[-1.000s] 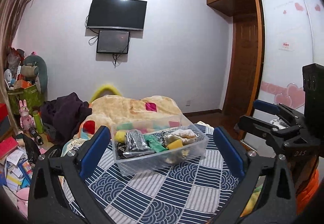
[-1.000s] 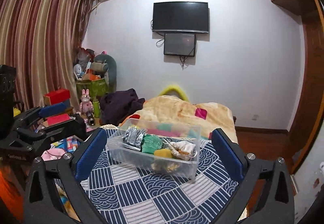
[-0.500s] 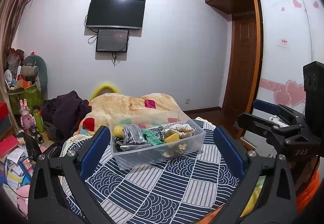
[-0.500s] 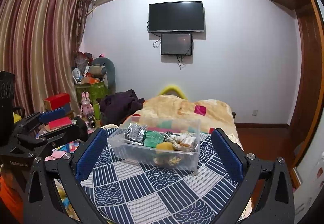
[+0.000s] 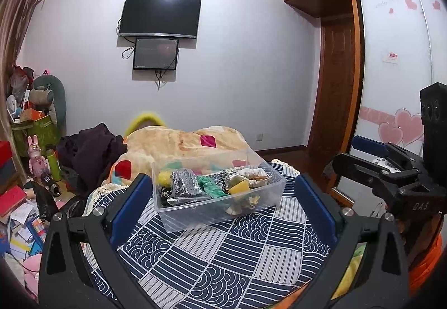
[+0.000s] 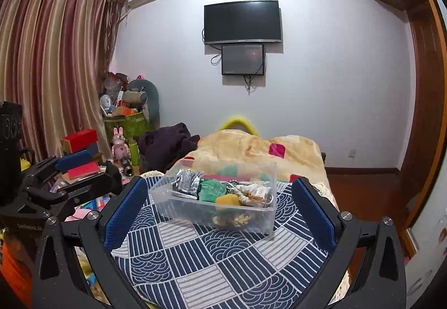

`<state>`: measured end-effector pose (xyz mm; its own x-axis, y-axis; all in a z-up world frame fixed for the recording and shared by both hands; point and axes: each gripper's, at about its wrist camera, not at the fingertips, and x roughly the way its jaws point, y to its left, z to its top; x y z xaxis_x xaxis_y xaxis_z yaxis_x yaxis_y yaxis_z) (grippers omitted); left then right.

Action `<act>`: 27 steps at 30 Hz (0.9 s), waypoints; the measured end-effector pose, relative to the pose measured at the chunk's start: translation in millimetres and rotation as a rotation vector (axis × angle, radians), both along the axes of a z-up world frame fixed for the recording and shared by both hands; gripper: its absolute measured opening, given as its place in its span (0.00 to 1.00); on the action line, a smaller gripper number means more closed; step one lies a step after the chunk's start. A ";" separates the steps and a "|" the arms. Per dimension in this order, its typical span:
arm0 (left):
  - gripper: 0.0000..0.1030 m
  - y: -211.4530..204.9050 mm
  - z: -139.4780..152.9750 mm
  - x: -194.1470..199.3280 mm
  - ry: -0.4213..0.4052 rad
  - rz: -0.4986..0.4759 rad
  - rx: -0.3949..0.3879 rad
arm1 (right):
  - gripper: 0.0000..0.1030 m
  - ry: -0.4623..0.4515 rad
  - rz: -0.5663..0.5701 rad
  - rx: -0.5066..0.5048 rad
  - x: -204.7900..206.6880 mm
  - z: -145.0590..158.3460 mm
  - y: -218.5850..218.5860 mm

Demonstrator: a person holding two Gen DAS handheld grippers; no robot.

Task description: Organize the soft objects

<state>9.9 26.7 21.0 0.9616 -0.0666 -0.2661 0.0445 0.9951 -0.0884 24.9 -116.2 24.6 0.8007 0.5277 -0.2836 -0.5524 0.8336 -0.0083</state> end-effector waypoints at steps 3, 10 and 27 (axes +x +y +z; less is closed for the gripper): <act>1.00 0.6 -0.3 0.5 0.002 0.000 -0.003 | 1.00 0.000 0.002 0.002 0.1 -0.2 -0.4; 1.00 1.1 -1.2 -0.2 0.003 0.001 0.000 | 1.00 0.001 0.001 0.004 -1.4 -0.2 -0.7; 1.00 4.6 -1.6 2.0 0.014 -0.001 -0.011 | 1.00 0.013 -0.002 0.014 -3.2 0.8 -3.0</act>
<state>11.9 31.4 19.4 0.9579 -0.0710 -0.2783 0.0446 0.9940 -0.1002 21.7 -119.1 25.4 0.7981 0.5300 -0.2867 -0.5504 0.8348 0.0111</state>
